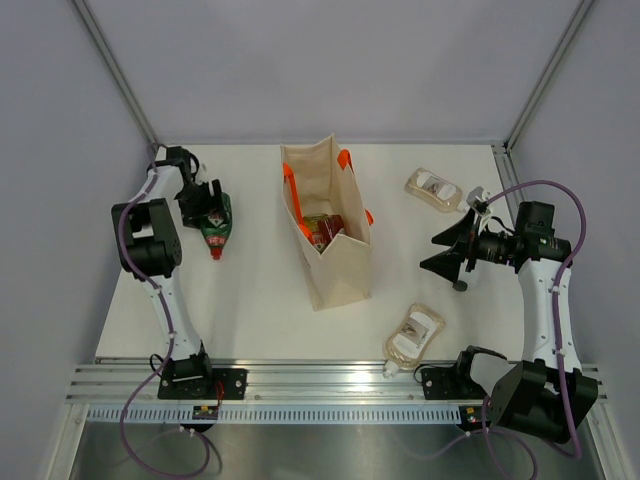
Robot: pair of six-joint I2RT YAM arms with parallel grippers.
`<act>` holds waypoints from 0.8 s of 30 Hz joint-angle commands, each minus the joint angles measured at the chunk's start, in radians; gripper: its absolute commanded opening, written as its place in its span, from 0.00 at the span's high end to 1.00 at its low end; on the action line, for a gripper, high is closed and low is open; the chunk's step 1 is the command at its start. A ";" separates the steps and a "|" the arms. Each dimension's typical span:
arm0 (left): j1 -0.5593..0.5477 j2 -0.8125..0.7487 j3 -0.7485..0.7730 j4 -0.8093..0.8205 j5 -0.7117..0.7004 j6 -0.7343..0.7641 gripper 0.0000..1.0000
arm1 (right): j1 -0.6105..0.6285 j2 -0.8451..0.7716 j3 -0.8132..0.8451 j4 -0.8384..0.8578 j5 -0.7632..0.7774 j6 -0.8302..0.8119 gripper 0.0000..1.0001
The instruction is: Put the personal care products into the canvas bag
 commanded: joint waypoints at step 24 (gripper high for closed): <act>-0.010 -0.140 -0.388 0.483 0.703 -0.357 1.00 | -0.047 0.007 0.065 -0.096 -0.076 -0.102 0.01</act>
